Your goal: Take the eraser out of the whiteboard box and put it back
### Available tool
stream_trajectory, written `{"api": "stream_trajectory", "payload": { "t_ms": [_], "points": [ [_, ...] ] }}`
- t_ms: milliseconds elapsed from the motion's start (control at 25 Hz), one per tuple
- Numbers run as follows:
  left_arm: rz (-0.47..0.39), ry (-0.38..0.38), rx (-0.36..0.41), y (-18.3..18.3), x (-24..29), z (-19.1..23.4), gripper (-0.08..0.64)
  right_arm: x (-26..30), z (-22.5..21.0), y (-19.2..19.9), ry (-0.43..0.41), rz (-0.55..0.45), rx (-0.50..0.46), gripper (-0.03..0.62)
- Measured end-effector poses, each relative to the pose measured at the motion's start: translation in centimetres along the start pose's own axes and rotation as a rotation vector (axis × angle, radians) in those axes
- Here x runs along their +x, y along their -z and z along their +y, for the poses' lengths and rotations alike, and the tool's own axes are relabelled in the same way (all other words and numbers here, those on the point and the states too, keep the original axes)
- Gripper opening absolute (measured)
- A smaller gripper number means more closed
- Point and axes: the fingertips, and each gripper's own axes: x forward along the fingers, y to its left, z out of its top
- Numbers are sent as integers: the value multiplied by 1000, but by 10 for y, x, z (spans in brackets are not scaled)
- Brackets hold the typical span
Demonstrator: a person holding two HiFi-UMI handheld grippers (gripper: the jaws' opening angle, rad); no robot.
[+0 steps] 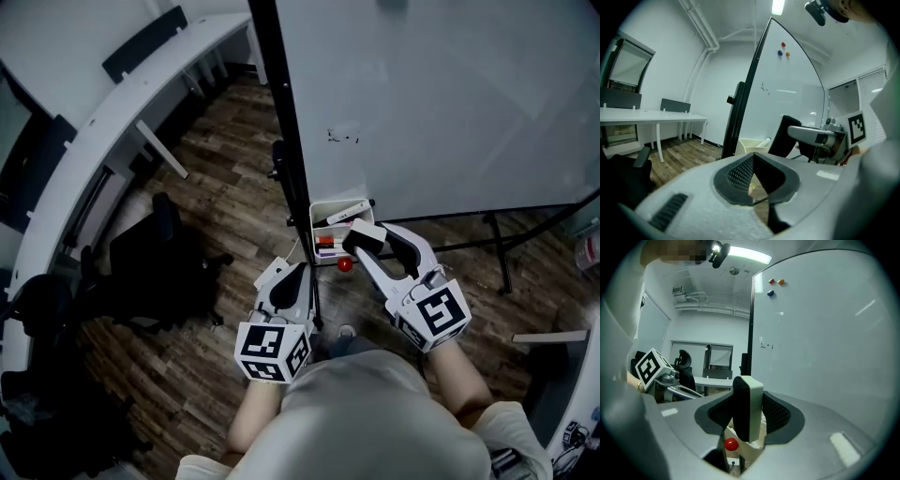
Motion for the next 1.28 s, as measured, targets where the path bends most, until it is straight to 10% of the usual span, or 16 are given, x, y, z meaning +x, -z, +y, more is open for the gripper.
{"api": "stream_trajectory", "payload": {
  "t_ms": [1280],
  "points": [
    [-1,-31,-8,0,15,10,0,25,-13,45,-32,78,23,184]
  ]
}}
